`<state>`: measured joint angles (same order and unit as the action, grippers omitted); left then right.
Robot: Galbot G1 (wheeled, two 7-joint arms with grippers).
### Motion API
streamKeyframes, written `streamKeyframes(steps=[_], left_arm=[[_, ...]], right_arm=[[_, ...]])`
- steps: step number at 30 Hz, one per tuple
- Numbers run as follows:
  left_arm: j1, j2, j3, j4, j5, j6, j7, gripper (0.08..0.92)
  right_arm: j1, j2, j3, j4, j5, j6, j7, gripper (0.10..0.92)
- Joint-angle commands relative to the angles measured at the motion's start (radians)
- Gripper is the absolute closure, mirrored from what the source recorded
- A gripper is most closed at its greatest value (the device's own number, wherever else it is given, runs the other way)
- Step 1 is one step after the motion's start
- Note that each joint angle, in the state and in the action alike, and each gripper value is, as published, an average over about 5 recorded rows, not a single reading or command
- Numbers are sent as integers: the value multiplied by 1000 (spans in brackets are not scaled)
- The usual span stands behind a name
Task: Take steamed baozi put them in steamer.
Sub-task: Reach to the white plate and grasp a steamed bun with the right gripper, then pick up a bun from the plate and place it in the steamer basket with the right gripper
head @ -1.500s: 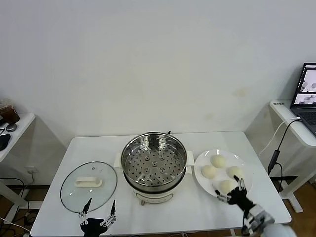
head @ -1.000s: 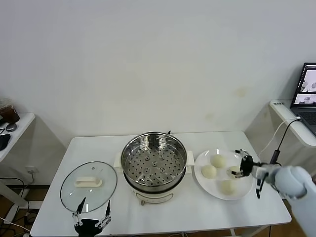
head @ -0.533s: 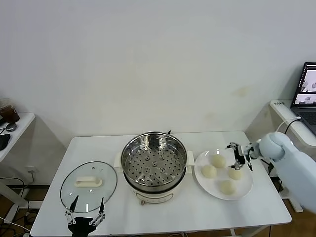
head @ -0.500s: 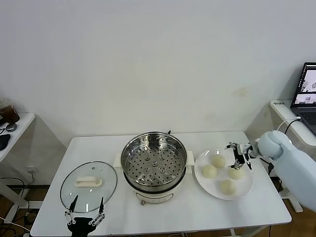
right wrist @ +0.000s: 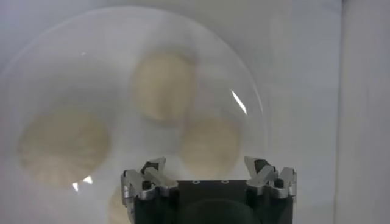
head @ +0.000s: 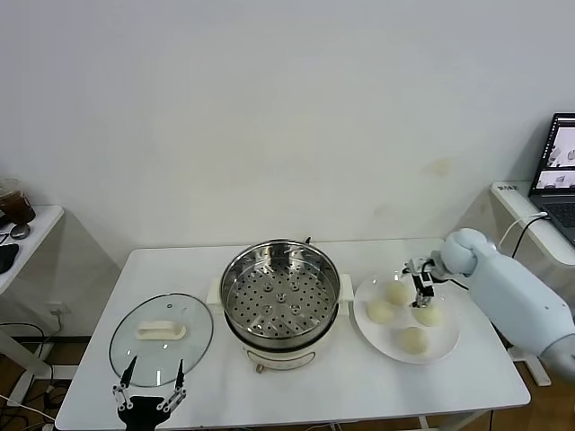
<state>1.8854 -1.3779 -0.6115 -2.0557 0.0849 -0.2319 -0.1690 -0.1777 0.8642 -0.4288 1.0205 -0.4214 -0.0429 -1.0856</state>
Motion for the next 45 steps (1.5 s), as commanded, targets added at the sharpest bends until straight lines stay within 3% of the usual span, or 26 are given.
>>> streamKeyframes(steps=[1, 10, 23, 35, 45], left_arm=[[2, 3, -8, 2, -4, -5, -2, 177], [-2, 3, -9, -2, -7, -5, -4, 177], [-3, 3, -16, -4, -10, -4, -3, 177], [-12, 19, -25, -1, -24, -2, 2, 177], [-28, 31, -33, 2, -50, -4, 4, 177]], right_arm=[[52, 85, -72, -119, -40, -4, 6, 203], [46, 112, -76, -132, -54, -20, 18, 224], [86, 64, -132, -65, 21, -40, -9, 466], [423, -80, -346, 179, 333, -54, -44, 523], [770, 55, -573, 248, 591, 26, -68, 517]])
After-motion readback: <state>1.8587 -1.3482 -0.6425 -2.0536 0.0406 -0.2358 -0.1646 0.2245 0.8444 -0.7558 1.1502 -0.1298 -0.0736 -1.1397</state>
